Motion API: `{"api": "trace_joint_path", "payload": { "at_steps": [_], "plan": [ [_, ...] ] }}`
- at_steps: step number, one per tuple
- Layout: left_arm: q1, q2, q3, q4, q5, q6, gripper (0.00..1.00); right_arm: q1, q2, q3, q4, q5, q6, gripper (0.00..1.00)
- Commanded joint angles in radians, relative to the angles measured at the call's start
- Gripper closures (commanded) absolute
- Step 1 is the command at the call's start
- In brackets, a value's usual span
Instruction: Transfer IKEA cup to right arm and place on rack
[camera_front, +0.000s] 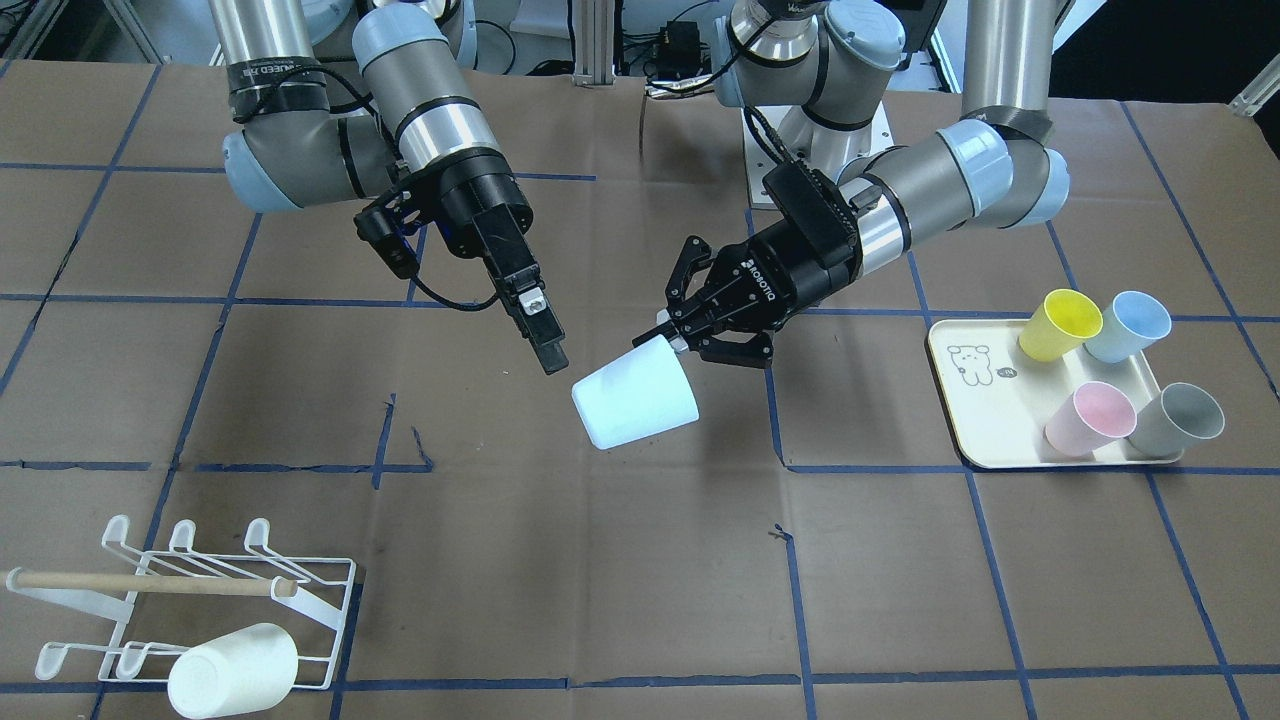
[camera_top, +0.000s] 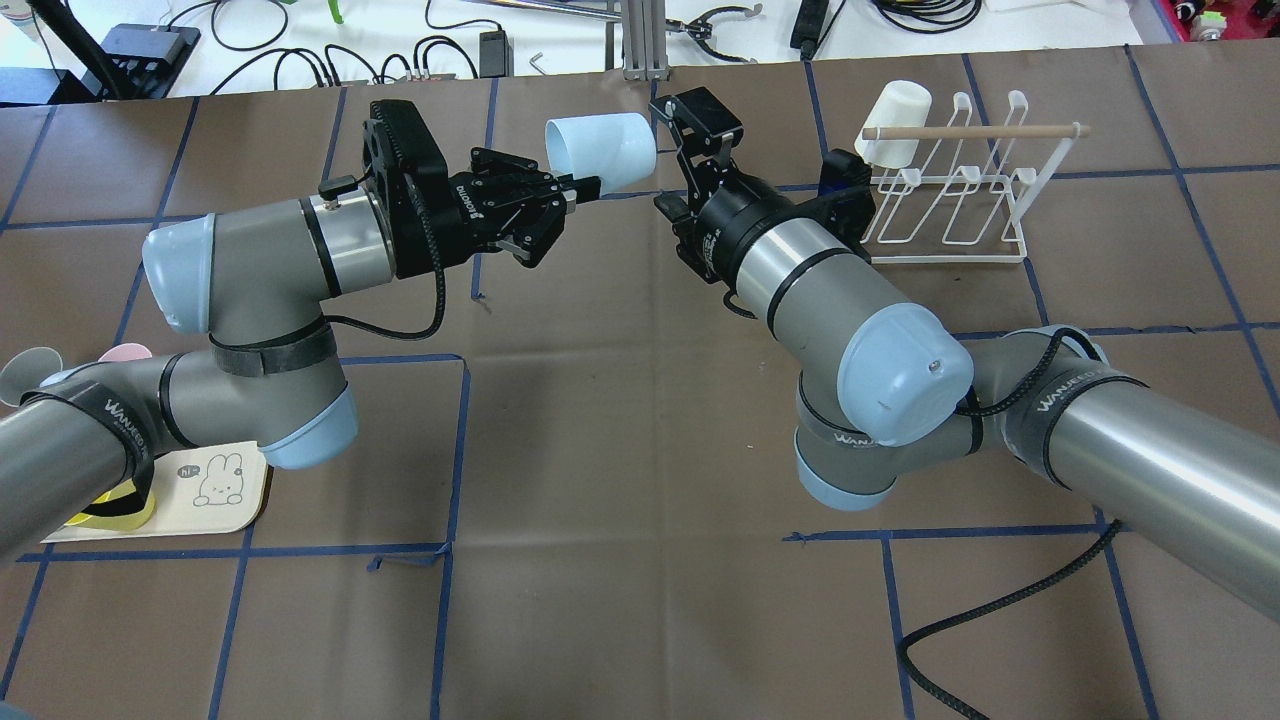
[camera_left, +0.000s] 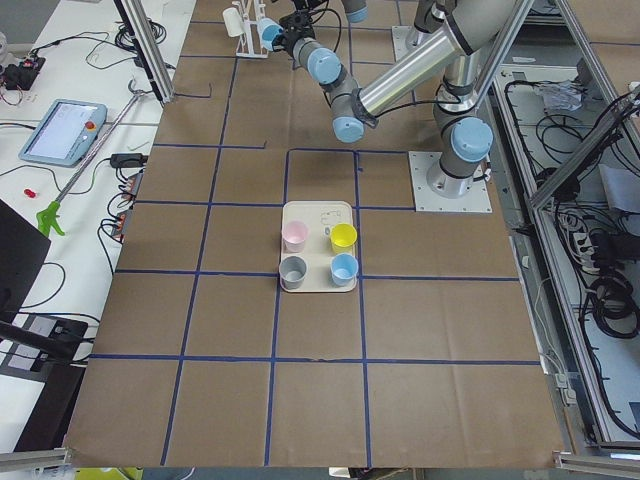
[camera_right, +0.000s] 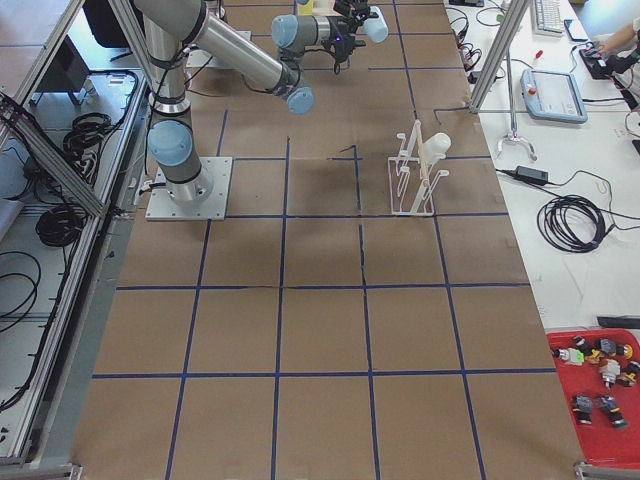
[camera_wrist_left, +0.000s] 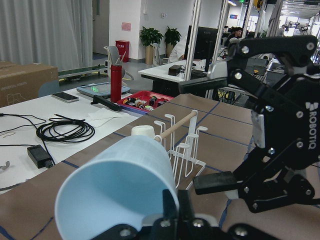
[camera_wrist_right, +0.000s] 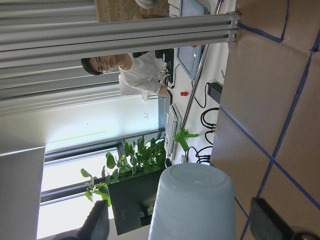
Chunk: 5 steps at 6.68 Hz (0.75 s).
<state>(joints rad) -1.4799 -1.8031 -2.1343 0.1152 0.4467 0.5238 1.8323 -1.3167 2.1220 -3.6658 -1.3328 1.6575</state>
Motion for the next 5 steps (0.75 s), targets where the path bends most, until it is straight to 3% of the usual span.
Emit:
{"api": "trace_joint_path", "payload": {
  "at_steps": [1, 5],
  "plan": [
    [-0.002, 0.008, -0.009, 0.006, 0.003, -0.010, 0.94, 0.010, 0.026, -0.008, 0.016, 0.003, 0.077, 0.00],
    [-0.002, 0.010, -0.009, 0.006, 0.004, -0.021, 0.93, 0.033, 0.082, -0.083, 0.064, 0.003, 0.107, 0.00]
  ]
}}
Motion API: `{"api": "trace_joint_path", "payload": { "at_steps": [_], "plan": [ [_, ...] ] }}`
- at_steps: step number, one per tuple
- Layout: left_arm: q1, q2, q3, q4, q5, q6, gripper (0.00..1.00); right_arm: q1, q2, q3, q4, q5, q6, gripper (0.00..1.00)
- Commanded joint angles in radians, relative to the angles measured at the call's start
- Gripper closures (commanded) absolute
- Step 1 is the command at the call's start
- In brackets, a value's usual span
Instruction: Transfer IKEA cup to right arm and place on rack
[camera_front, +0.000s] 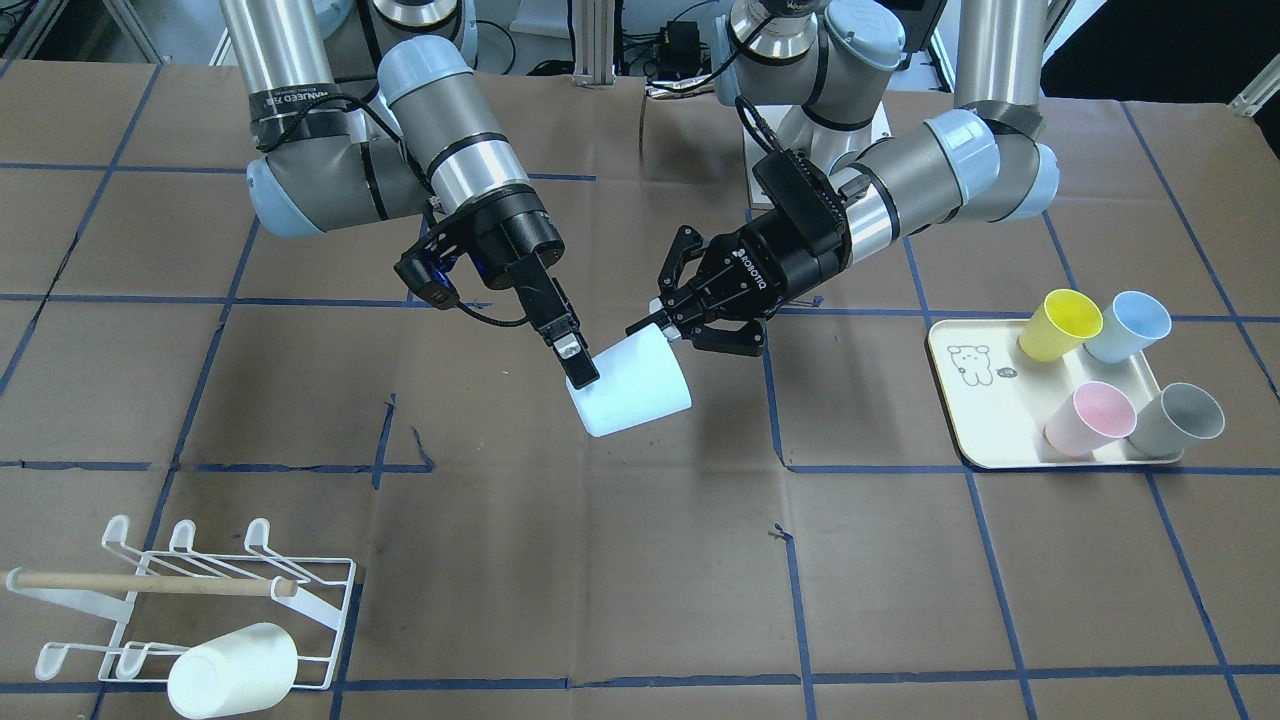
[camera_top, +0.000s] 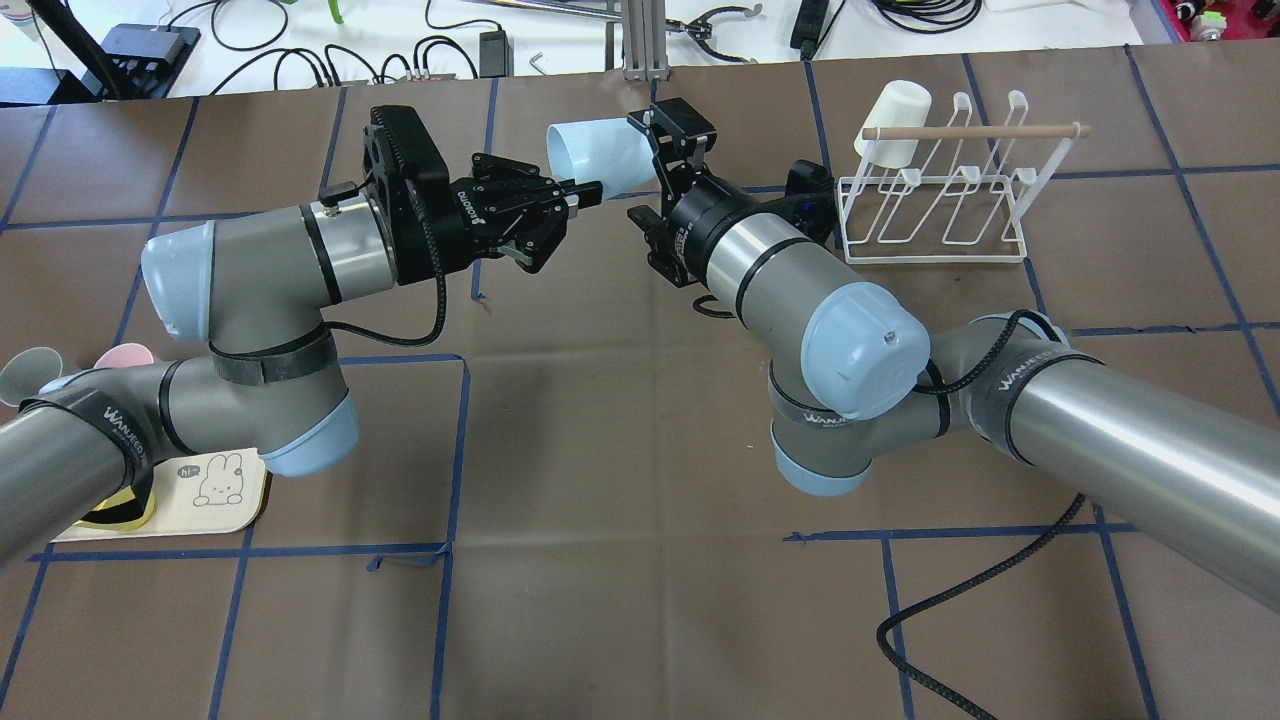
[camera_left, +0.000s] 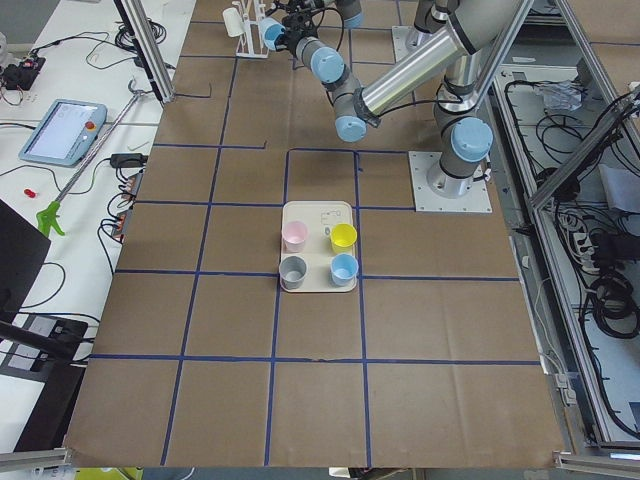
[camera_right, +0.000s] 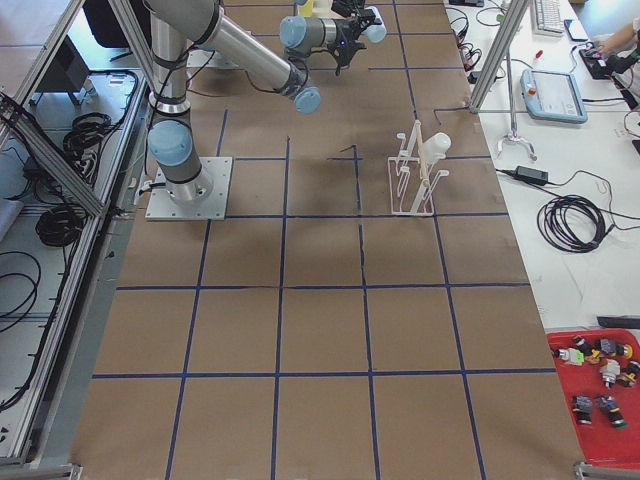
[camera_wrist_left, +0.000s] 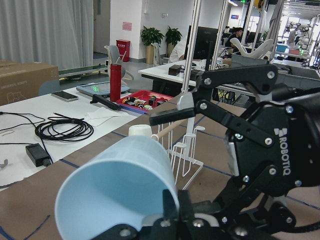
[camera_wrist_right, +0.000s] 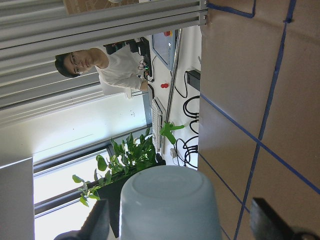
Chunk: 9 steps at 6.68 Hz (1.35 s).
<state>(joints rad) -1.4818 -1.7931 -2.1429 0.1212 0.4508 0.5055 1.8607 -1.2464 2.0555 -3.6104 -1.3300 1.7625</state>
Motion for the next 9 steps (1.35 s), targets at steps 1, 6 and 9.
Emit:
{"api": "trace_joint_path", "payload": {
  "at_steps": [1, 6, 9],
  "plan": [
    [0.000, 0.003, 0.000, 0.000, -0.001, -0.004, 0.93, 0.005, 0.012, -0.021, 0.009, -0.001, 0.002, 0.00],
    [0.000, 0.003, 0.000, 0.000, 0.000, -0.012, 0.93, 0.015, 0.031, -0.060, 0.012, -0.003, 0.002, 0.00],
    [0.000, 0.003, 0.000, 0.000, 0.000, -0.012, 0.92, 0.017, 0.041, -0.071, 0.012, -0.003, 0.002, 0.03]
  ]
}}
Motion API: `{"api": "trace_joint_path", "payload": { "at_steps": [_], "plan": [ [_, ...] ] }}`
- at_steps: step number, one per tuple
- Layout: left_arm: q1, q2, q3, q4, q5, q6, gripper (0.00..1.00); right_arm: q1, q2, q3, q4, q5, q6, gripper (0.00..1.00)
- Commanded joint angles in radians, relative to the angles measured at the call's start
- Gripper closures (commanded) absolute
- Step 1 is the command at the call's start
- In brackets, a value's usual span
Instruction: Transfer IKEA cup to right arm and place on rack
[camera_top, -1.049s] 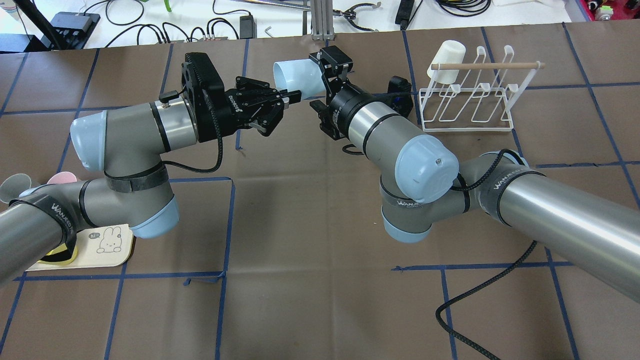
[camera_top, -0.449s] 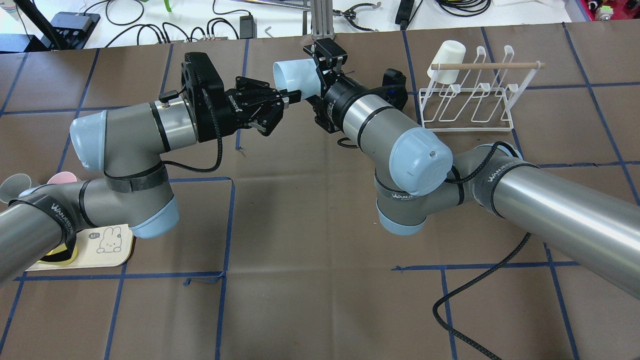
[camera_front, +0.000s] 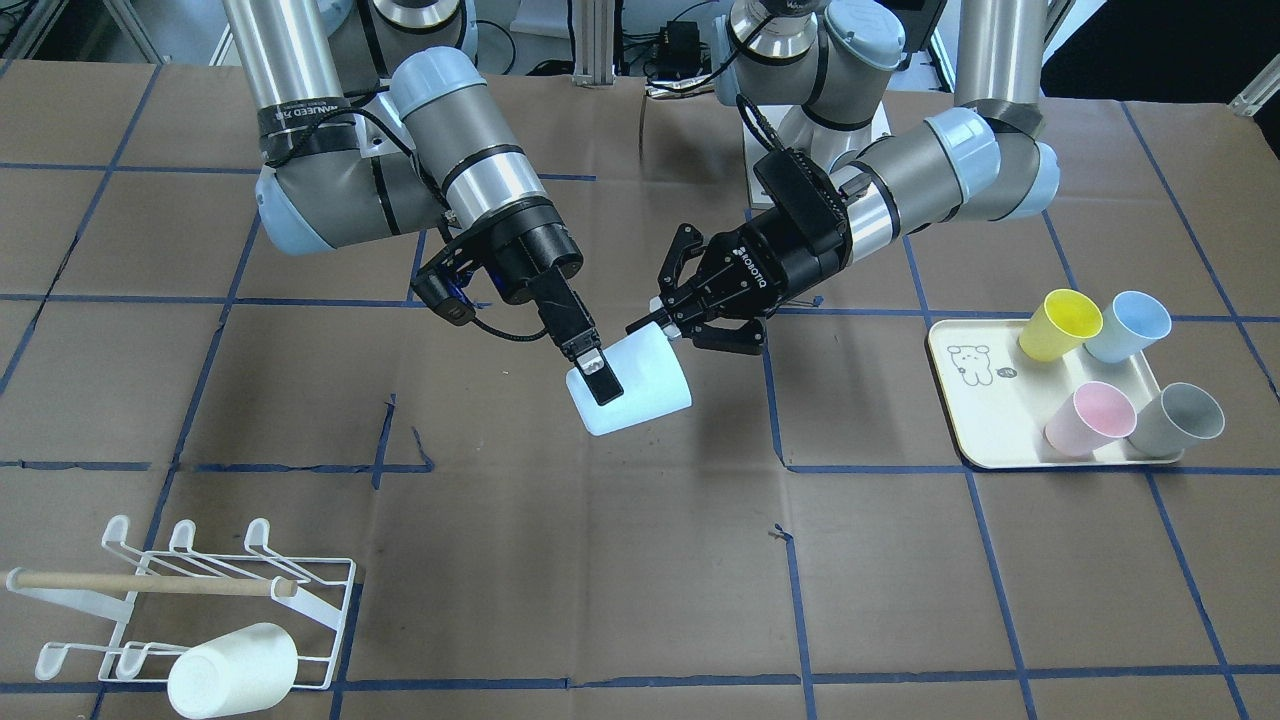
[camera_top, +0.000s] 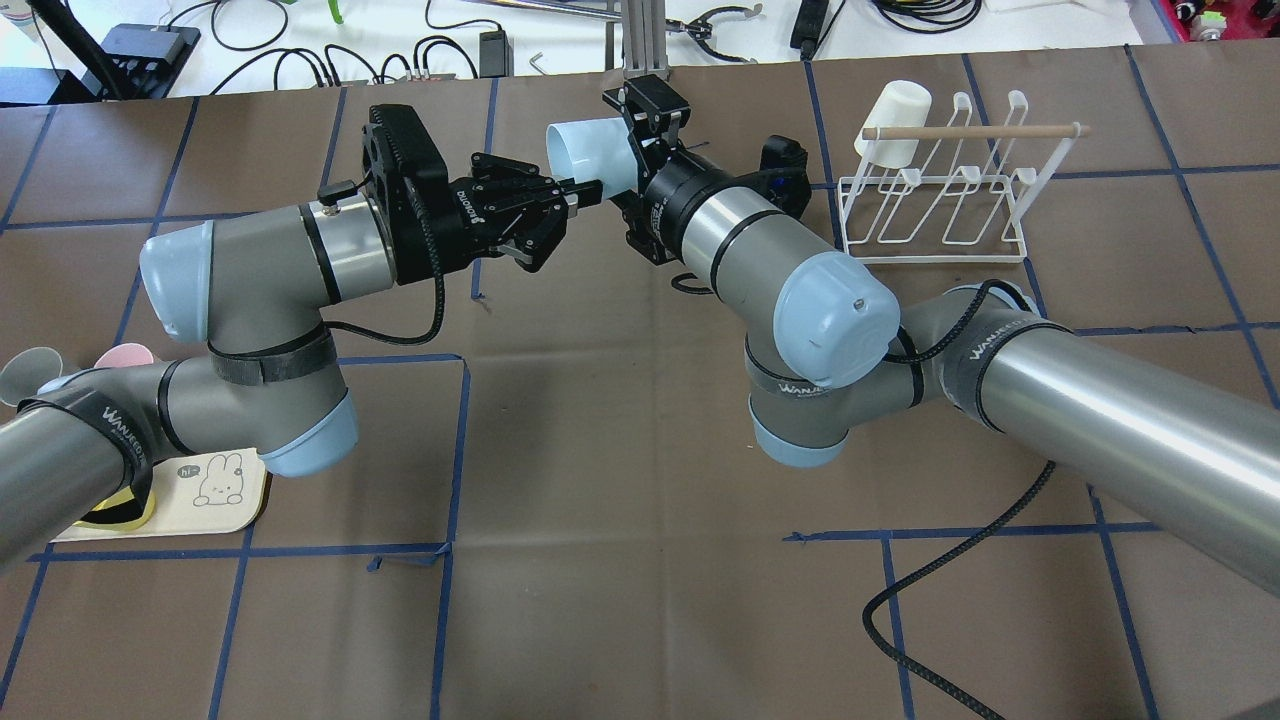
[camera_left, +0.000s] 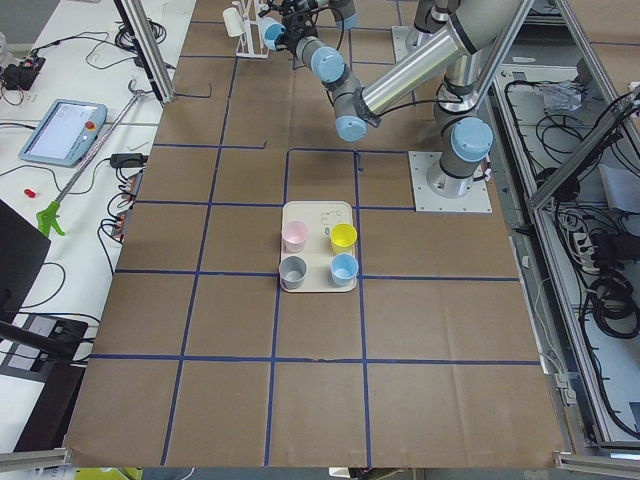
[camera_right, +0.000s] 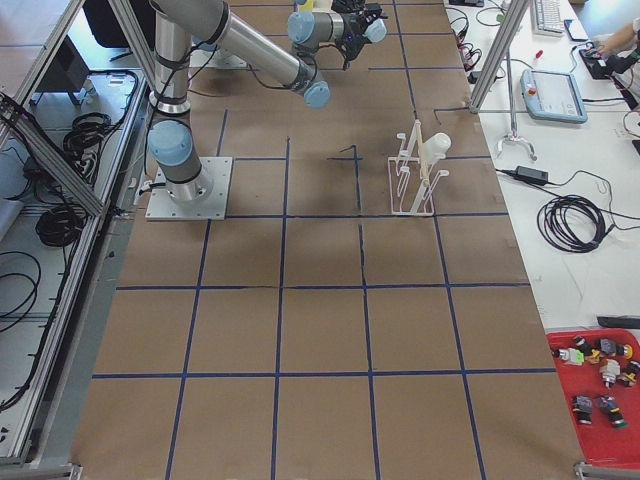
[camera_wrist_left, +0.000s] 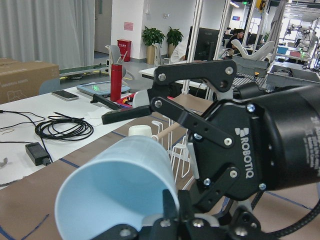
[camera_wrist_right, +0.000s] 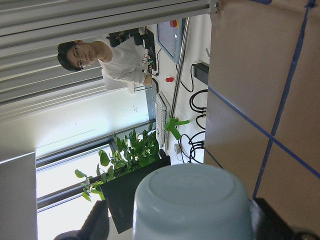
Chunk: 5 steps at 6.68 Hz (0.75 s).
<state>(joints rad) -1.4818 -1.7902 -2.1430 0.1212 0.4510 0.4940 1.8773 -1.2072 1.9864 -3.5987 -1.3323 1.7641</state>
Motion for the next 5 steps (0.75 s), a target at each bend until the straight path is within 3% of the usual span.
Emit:
{"api": "trace_joint_path", "payload": {
  "at_steps": [1, 3, 5],
  "plan": [
    [0.000, 0.000, 0.000, 0.000, 0.000, 0.000, 0.92, 0.000, 0.002, -0.001, 0.000, 0.001, -0.002, 0.12],
    [0.000, -0.002, 0.000, 0.000, 0.000, 0.000, 0.91, -0.001, 0.000, -0.003, -0.002, 0.005, -0.002, 0.44],
    [0.000, 0.000, 0.003, 0.000, 0.002, -0.002, 0.84, -0.001, 0.000, -0.003, -0.003, 0.007, -0.002, 0.59]
  ]
}}
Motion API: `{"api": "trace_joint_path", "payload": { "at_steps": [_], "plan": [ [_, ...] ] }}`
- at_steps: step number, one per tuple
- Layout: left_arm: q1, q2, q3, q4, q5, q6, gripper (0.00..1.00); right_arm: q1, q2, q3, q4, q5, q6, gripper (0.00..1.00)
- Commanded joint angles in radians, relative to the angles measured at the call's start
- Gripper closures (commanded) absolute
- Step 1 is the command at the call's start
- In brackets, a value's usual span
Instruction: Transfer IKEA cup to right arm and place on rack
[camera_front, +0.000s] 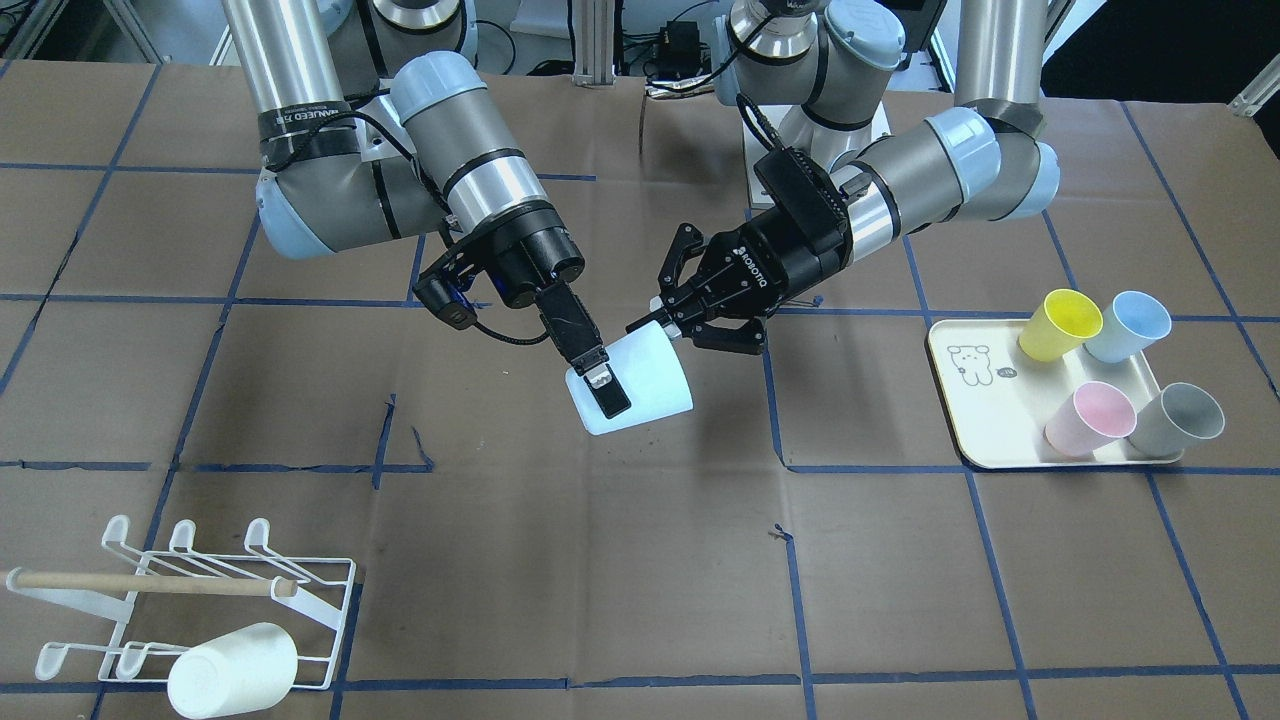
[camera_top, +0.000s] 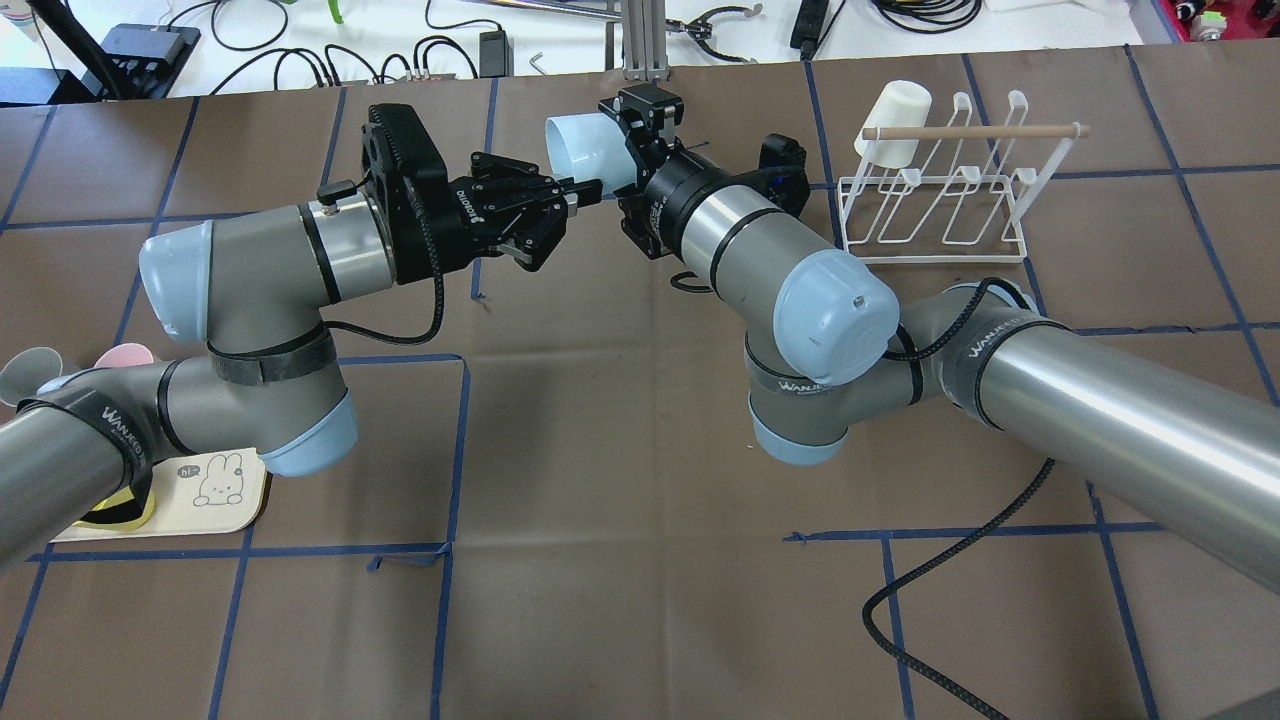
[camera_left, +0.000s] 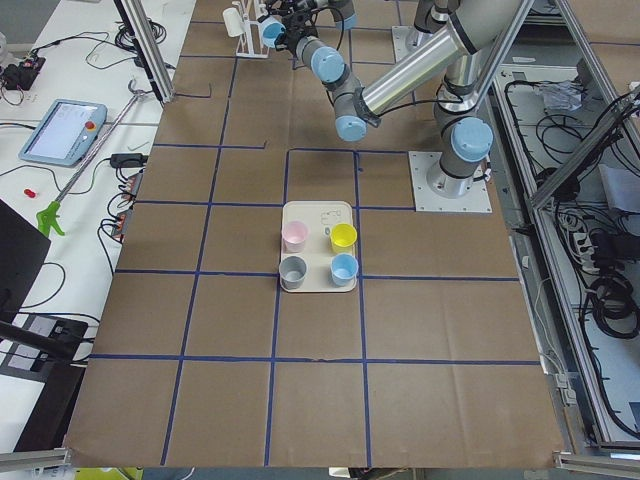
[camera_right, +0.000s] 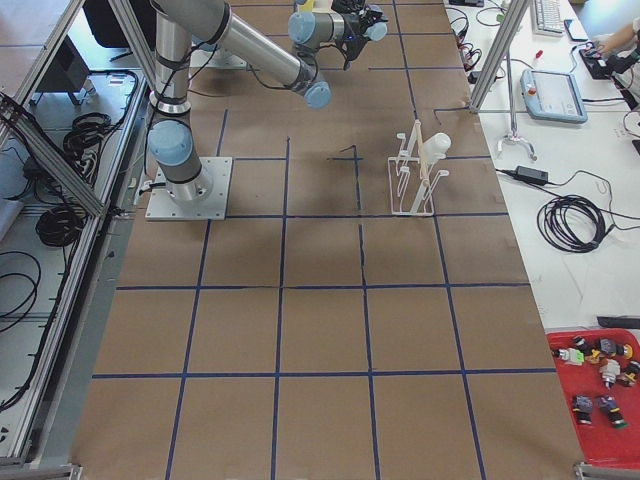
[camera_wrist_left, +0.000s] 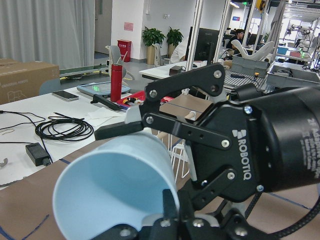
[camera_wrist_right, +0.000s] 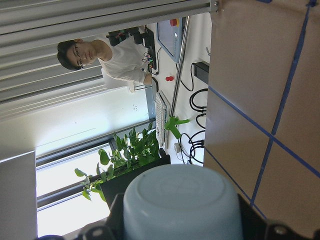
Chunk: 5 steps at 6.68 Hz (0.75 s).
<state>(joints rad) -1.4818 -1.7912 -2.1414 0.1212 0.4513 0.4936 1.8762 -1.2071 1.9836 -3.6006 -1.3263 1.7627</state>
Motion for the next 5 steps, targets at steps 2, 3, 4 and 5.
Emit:
{"api": "trace_joint_path", "payload": {
  "at_steps": [2, 3, 4, 5],
  "plan": [
    [0.000, -0.007, 0.012, 0.002, 0.004, -0.010, 0.23, 0.000, 0.000, 0.001, -0.001, 0.001, 0.000, 0.64],
    [0.000, -0.011, 0.012, 0.002, 0.004, -0.065, 0.06, 0.000, 0.000, 0.001, -0.001, 0.001, 0.001, 0.65],
    [0.001, -0.004, 0.018, 0.003, 0.006, -0.076, 0.02, 0.000, 0.001, 0.001, -0.003, 0.002, 0.001, 0.66],
    [0.014, 0.000, 0.020, 0.002, 0.004, -0.079, 0.01, 0.000, 0.001, 0.001, -0.003, -0.001, 0.001, 0.66]
  ]
}}
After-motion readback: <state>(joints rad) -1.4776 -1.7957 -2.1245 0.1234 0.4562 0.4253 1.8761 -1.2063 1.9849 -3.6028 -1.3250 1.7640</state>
